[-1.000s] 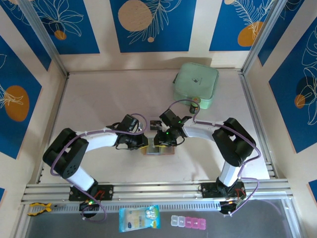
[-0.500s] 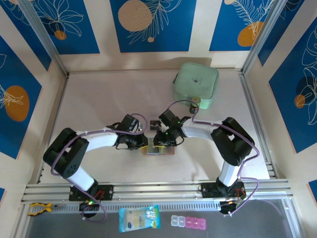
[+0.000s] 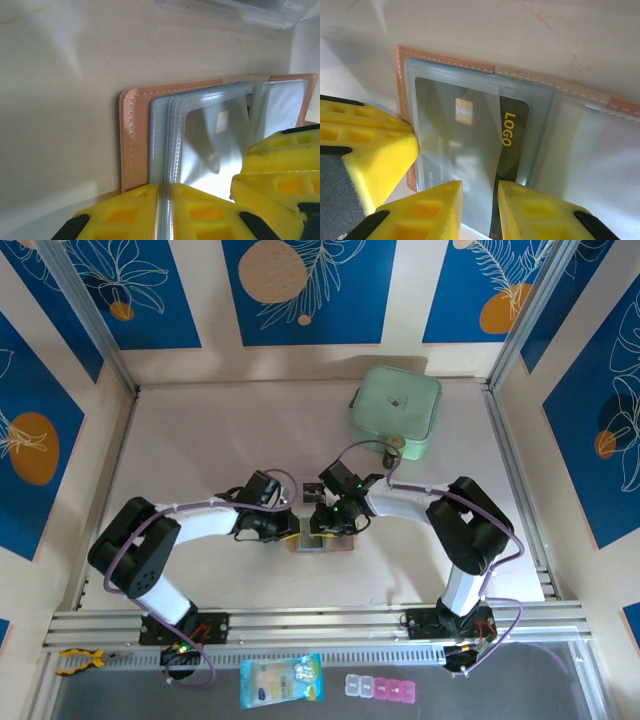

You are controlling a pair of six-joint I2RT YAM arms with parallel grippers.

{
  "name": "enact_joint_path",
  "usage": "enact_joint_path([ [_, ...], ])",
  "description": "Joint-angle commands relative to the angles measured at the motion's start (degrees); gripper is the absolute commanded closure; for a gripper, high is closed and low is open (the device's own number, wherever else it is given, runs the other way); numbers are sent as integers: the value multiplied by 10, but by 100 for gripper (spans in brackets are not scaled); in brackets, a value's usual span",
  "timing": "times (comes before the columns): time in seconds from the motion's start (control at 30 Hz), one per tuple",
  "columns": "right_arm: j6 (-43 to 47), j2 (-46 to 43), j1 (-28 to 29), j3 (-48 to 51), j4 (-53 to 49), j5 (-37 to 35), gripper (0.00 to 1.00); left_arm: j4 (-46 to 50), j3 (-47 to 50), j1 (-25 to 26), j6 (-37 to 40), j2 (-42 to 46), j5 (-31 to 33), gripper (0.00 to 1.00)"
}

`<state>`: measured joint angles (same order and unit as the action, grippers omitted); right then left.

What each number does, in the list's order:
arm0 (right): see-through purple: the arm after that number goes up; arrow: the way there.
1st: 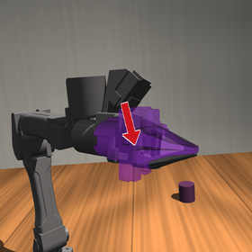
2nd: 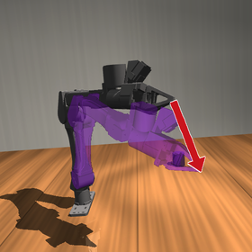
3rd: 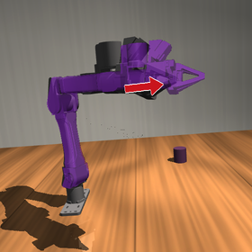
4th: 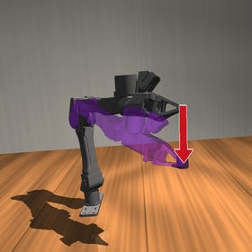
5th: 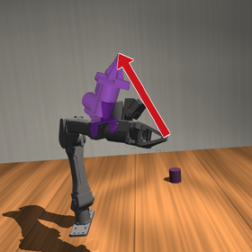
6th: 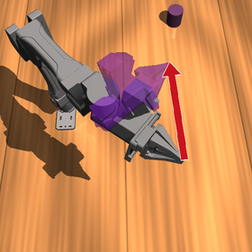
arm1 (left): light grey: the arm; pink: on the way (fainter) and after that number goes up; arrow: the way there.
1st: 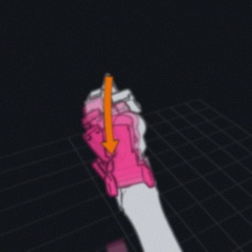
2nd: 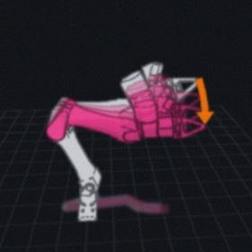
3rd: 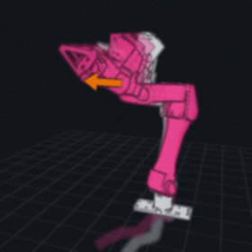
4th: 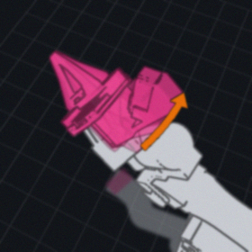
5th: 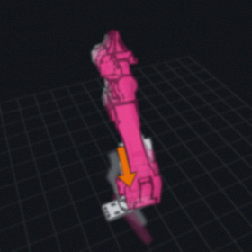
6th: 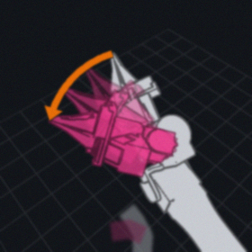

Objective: Take the credit cards out of the card holder

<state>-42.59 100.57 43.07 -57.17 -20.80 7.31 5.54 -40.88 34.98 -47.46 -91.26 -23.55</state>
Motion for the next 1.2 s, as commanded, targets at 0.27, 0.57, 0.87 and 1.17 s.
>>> enact_joint_path([
  [0.27, 13, -17, 3, -10, -50, -31, 73, 20, -2, -4, 12, -11, 7, 84],
  [0.57, 15, -31, 3, -8, -51, -36, 73, 29, -9, -4, 16, -4, 8, 84],
  [0.87, 16, -49, 2, -8, -50, -22, 73, 57, -32, -3, 21, 26, 11, 84],
  [1.17, 17, -65, -8, 2, -46, -19, 73, 76, -62, 20, 22, 31, 10, 90],
])
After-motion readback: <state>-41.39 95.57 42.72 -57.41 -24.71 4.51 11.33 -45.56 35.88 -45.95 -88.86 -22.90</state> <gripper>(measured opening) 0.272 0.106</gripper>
